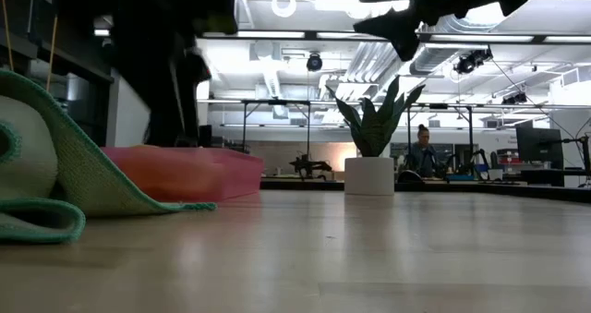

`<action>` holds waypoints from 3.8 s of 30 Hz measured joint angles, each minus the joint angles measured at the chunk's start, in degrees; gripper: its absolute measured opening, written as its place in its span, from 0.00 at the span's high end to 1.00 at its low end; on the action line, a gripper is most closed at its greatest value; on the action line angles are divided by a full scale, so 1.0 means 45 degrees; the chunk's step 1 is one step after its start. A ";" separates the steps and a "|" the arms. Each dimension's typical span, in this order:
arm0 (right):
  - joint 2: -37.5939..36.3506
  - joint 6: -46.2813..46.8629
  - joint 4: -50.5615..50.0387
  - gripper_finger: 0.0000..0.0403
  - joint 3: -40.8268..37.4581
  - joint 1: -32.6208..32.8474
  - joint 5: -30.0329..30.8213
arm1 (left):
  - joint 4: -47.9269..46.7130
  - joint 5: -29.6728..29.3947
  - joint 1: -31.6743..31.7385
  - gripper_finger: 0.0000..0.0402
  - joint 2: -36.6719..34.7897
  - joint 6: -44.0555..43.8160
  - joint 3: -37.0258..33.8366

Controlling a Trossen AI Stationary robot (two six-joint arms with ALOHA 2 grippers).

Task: Fold microfiber towels
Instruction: Fold the green microfiber towel

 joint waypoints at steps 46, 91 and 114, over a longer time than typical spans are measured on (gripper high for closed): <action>0.0000 0.0459 -0.2623 0.51 -0.0068 0.0000 -0.1411 | 0.1242 -0.0218 0.1420 1.00 -0.5151 -0.0602 -0.0004; 0.0494 0.2916 -0.9320 0.51 -0.0112 0.5710 0.2147 | 0.2539 -0.2306 0.3739 1.00 0.0378 0.0637 0.5052; 0.5405 0.2787 -0.5269 0.51 -0.0078 0.6629 0.1428 | 0.4013 -0.1224 0.4590 1.00 0.2139 -0.0120 0.5062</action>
